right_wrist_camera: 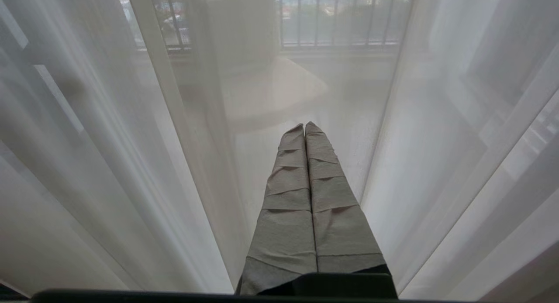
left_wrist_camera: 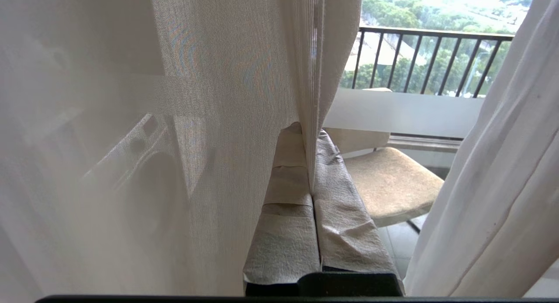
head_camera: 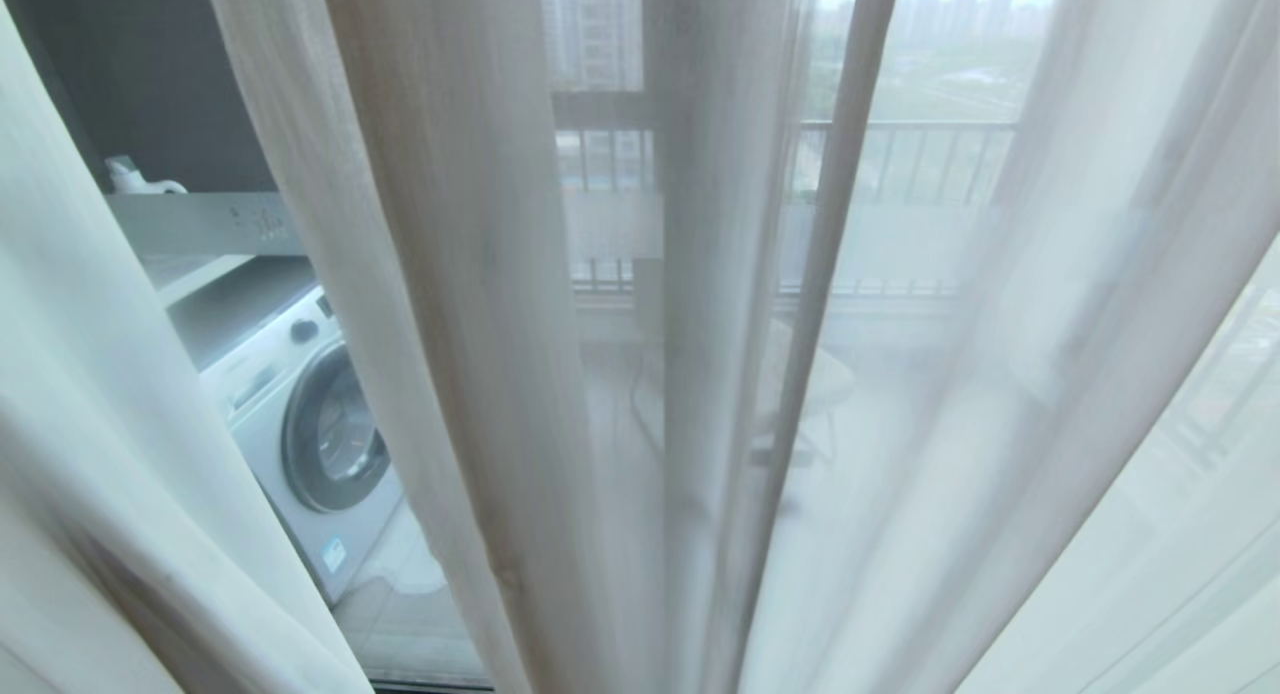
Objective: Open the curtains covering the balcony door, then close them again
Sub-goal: Close the inner curtains on both sides
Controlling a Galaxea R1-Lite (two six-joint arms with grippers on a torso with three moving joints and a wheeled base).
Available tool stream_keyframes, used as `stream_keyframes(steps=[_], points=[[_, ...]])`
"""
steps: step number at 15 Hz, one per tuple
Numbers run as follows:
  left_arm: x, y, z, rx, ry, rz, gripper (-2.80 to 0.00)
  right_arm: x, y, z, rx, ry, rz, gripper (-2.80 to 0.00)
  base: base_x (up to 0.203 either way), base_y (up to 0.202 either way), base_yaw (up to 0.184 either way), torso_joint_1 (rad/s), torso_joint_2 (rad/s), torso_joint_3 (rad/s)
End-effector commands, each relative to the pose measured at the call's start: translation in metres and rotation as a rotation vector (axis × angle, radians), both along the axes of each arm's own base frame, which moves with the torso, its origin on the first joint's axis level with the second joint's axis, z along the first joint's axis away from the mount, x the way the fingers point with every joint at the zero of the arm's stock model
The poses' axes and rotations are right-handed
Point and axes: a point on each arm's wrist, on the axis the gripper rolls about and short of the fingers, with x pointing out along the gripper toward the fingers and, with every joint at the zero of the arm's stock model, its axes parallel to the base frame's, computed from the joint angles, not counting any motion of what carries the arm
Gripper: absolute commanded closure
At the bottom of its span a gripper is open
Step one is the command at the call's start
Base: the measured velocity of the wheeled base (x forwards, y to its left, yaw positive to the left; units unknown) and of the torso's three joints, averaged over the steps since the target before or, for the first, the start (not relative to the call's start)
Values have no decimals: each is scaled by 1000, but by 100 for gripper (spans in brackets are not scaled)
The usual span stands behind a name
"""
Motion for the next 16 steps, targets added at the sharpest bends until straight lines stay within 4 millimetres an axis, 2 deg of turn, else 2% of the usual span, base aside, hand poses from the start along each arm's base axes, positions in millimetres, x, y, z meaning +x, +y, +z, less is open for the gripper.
stream_keyframes(steps=[1, 16], points=[[-1, 0, 0, -1, 1, 4, 0, 0, 0, 0, 1, -1, 0, 0, 0, -193, 1, 4, -1, 2], [-4, 1, 0, -3, -6, 4, 0, 0, 0, 0, 1, -1, 0, 0, 0, -191, 0, 2, 3, 2]])
